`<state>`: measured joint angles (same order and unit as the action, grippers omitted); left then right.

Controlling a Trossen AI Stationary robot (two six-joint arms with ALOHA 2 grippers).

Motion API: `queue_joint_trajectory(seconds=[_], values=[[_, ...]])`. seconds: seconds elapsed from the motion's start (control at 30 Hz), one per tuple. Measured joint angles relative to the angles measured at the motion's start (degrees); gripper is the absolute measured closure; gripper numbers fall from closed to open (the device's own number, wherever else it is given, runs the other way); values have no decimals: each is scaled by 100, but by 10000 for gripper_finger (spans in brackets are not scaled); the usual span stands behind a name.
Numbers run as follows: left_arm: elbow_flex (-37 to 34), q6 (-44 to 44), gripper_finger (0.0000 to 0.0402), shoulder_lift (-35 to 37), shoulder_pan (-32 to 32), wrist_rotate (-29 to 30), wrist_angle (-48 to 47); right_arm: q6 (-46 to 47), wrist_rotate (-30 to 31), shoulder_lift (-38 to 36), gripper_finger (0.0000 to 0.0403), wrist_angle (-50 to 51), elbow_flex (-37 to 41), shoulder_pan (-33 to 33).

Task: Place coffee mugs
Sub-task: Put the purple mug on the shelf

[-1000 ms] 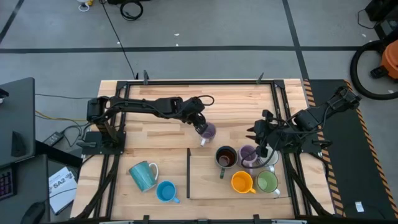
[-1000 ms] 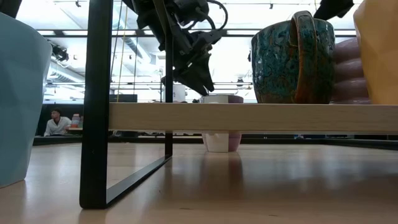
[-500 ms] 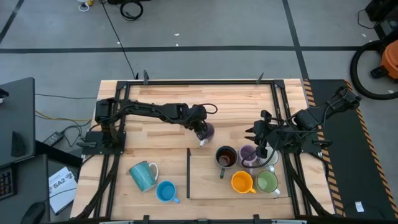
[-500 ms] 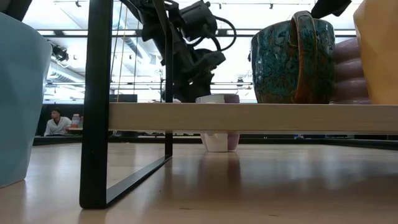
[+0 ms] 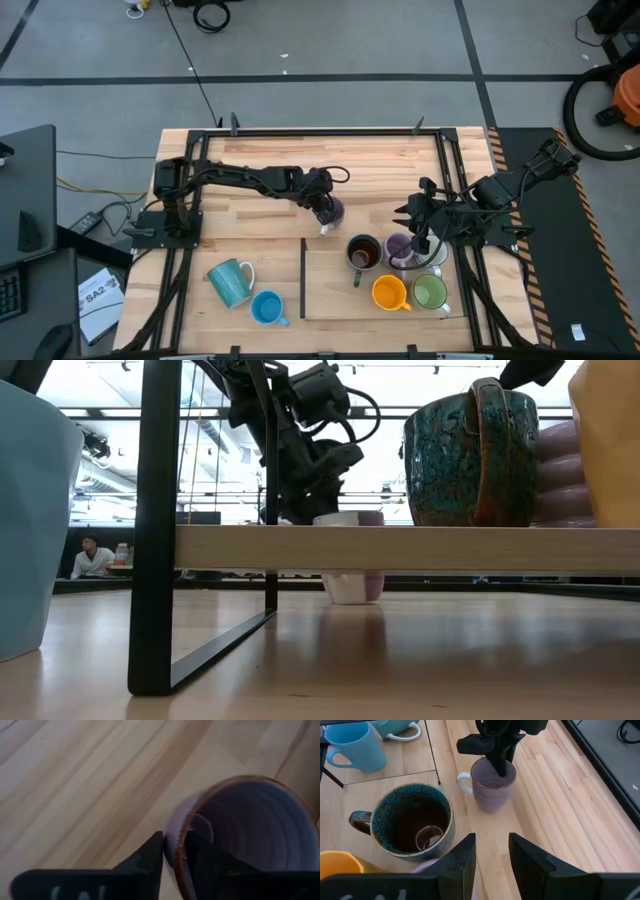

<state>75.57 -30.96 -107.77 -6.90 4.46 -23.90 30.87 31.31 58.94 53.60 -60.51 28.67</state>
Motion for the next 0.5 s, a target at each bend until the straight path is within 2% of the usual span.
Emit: queue_joint_trajectory(seconds=[0.2, 0.33, 0.5], values=[[-2, 12, 373, 7, -2, -14, -55, 0, 0, 0, 281, 0, 0, 0], [285, 82, 375, 64, 1, -54, -452, 0, 0, 0, 281, 0, 0, 0], [998, 304, 375, 72, 103, -53, -1315, 1, 0, 0, 281, 2, 0, 0]])
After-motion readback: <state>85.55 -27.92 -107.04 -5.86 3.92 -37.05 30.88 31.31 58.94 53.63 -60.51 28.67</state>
